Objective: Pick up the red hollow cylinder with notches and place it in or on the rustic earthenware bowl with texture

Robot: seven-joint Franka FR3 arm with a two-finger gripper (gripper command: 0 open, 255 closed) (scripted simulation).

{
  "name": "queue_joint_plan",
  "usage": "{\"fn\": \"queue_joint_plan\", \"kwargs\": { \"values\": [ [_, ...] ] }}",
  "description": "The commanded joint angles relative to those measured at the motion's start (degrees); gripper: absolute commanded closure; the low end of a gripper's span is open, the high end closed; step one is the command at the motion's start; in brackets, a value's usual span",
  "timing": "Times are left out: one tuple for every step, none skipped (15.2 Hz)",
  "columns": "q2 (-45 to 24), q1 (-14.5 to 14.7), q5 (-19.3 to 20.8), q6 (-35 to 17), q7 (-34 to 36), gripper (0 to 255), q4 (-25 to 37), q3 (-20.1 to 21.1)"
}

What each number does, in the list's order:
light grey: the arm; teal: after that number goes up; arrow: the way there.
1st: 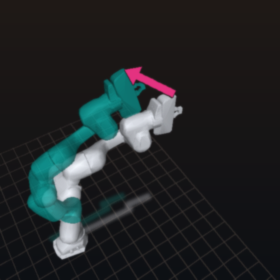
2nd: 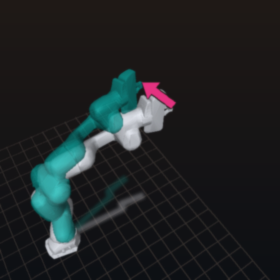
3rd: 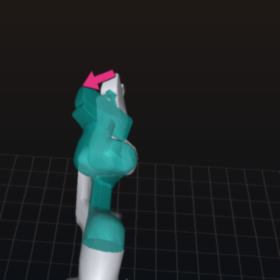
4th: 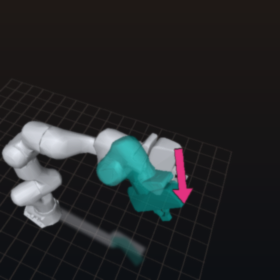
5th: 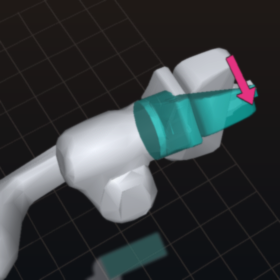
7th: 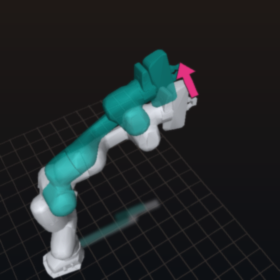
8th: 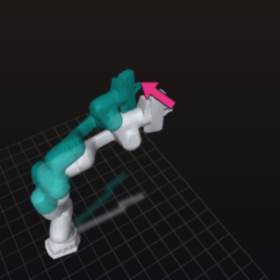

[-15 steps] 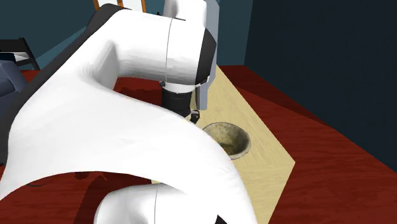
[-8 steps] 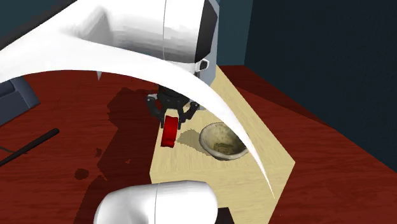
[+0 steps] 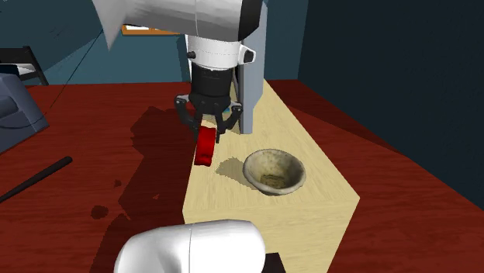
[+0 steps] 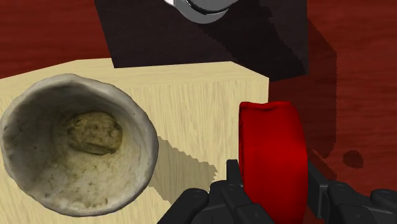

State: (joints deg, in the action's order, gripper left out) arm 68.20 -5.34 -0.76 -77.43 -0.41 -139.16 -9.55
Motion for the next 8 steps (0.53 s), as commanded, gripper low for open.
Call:
{"fn": "queue_joint_plan", "kwargs": {
  "values": [
    [-1.02,0.18,-0.13,1.05,0.11,255,2.08,0.07],
    [-1.52,0.27,-0.22,1.54,0.18,255,3.09,0.13],
    [-2.05,0.36,-0.31,2.05,0.26,255,4.12,0.19],
    [-2.57,0.45,-0.40,2.55,0.33,255,5.15,0.24],
    [-2.67,0.47,-0.42,2.65,0.35,255,5.36,0.26],
    [-3.39,0.46,0.83,2.79,-0.87,255,6.20,-1.23],
    [-4.14,0.49,2.05,2.92,-2.08,255,7.09,-2.71],
    [-4.95,0.55,3.23,3.04,-3.28,255,8.04,-4.17]
  ]
}}
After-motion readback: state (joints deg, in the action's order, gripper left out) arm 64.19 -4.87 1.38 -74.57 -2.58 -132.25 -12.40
